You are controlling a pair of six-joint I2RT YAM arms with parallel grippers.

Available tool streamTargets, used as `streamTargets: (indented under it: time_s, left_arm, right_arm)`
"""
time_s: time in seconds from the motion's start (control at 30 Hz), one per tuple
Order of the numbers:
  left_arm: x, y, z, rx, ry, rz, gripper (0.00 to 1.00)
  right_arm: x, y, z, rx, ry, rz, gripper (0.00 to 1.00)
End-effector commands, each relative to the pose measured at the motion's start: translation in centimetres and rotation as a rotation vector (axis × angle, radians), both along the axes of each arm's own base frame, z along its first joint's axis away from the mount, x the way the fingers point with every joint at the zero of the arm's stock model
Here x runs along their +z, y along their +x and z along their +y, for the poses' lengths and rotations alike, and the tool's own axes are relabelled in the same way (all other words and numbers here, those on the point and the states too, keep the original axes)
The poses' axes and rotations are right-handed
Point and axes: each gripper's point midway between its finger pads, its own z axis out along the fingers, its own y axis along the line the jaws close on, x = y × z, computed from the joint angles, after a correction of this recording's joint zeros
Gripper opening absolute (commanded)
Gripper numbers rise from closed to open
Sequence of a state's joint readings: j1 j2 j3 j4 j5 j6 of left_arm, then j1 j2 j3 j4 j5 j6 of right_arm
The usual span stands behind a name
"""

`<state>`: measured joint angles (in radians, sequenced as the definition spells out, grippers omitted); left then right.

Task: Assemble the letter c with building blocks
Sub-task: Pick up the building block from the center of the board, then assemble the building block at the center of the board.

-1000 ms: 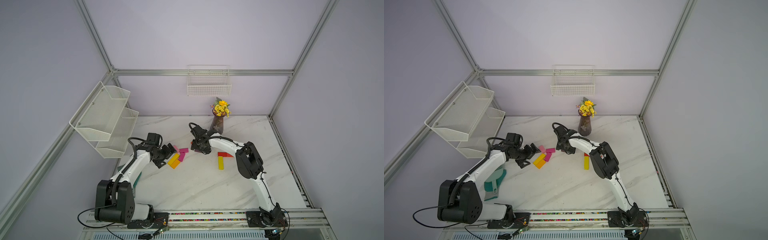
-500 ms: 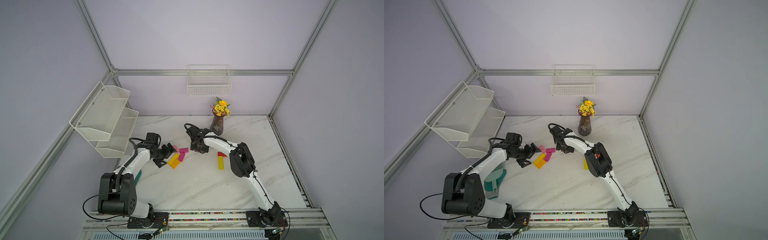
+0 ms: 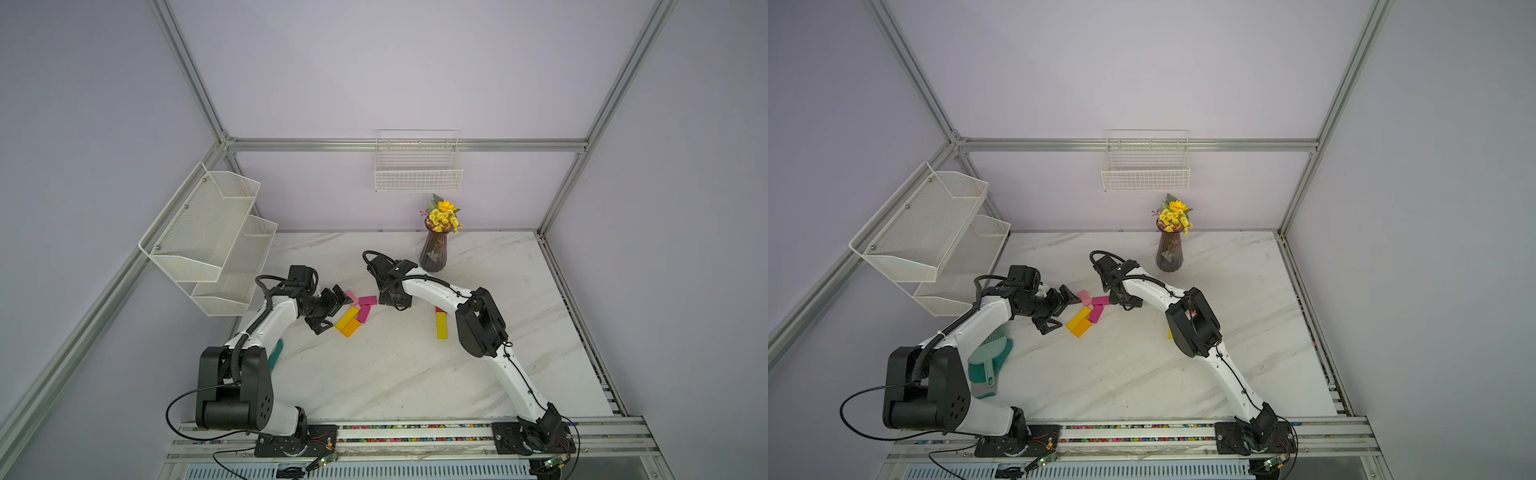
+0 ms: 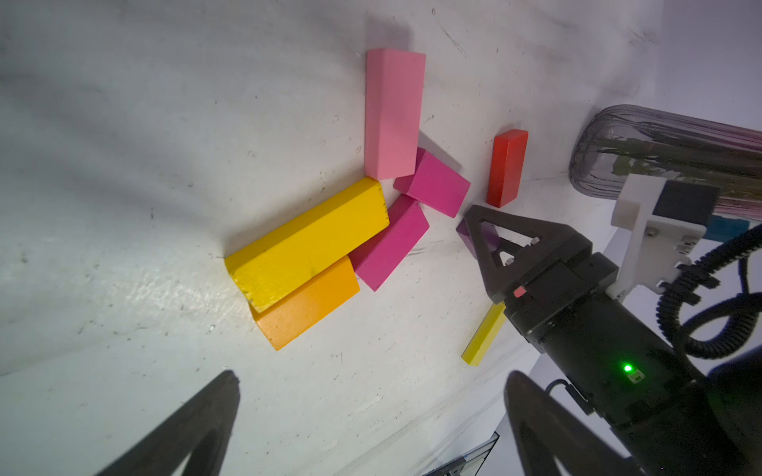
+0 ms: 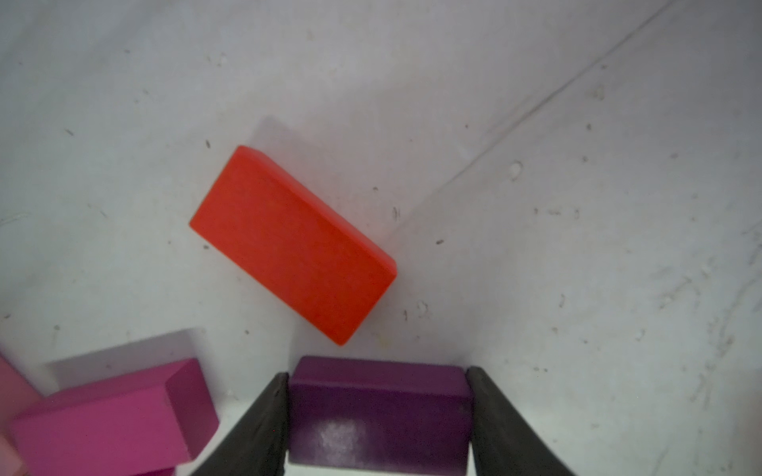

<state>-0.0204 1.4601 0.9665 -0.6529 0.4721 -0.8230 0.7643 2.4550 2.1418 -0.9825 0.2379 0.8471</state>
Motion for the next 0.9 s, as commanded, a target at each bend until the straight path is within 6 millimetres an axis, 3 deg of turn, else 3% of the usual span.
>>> streamTargets:
  time_s: [0.0, 0.1, 0.2, 0.33, 0.47, 0.63, 0.87]
  left_arm:
    - [1.6, -0.1, -0.5, -0.037, -0.031, -0.051, 1.00]
    - [3.0, -0.4, -1.0, -0.044, -0.044, -0.088, 1.00]
    - [3.7, -0.9, -2.1, -0.067, -0.042, -0.105, 1.00]
    - [4.0, -2.1, -4.4, -0.095, -0.019, -0.113, 1.00]
    - [3.9, -3.5, -7.5, -0.114, -0.007, -0.121, 1.00]
    - [3.7, -4.9, -10.1, -0.121, -0.025, -0.129, 1.00]
    - [4.8, -4.7, -11.1, -0.138, -0.027, -0.157, 1.00]
  right_arm:
    - [3.7, -0.8, -0.4, -0.010, 0.034, -0.041, 0.40]
    - [7.0, -2.0, -1.4, -0.008, 0.080, -0.078, 0.40]
    - [9.6, -4.4, -3.4, 0.003, 0.113, -0.102, 0.39]
    - [11.1, -8.6, -7.2, 0.017, 0.136, -0.109, 0.39]
    - [10.6, -13.2, -11.1, 0.030, 0.145, -0.087, 0.39]
    - [8.3, -17.7, -14.4, 0.051, 0.141, -0.032, 0.39]
    - [6.1, -19.0, -15.8, 0.044, 0.107, 0.002, 0.39]
